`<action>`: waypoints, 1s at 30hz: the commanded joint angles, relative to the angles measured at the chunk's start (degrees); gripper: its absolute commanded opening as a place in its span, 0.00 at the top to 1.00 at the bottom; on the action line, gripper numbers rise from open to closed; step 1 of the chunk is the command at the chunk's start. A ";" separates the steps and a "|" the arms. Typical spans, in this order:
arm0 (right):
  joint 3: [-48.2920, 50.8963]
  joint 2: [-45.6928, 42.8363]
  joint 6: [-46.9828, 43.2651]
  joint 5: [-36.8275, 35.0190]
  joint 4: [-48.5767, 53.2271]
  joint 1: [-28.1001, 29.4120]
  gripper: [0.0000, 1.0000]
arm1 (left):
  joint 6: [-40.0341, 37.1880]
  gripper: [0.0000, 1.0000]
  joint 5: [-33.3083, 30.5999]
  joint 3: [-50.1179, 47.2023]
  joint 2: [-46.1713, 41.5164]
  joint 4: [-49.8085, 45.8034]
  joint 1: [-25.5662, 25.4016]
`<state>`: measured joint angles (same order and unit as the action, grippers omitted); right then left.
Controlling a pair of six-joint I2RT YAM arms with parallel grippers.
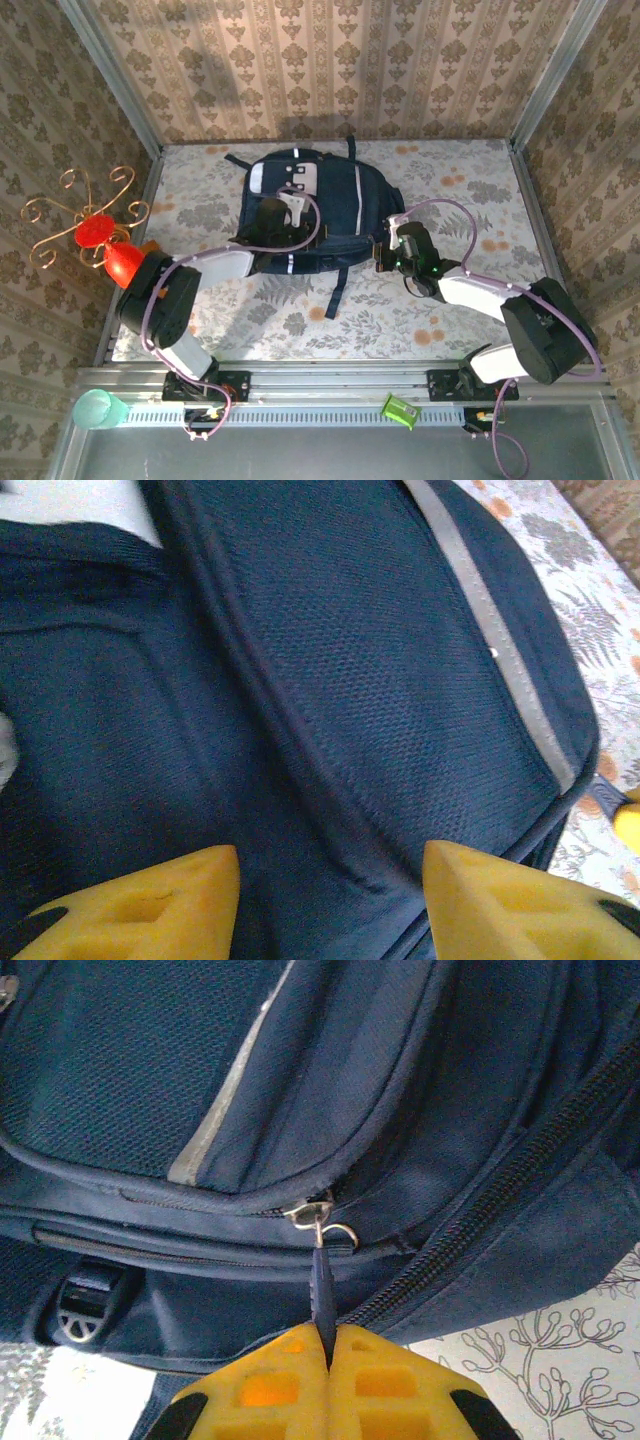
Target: Pack books, pencil case, and school supplies into a backpack
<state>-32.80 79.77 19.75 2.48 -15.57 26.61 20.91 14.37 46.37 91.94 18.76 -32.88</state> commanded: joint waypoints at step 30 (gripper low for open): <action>1.68 -3.37 2.76 8.42 -1.83 -0.60 1.00 | -74.52 0.57 -4.43 13.27 11.04 -6.85 -11.90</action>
<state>-32.12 77.67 21.65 8.25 -16.34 26.00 -50.04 11.18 58.19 102.26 14.50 -44.60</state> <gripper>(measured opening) 0.066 0.442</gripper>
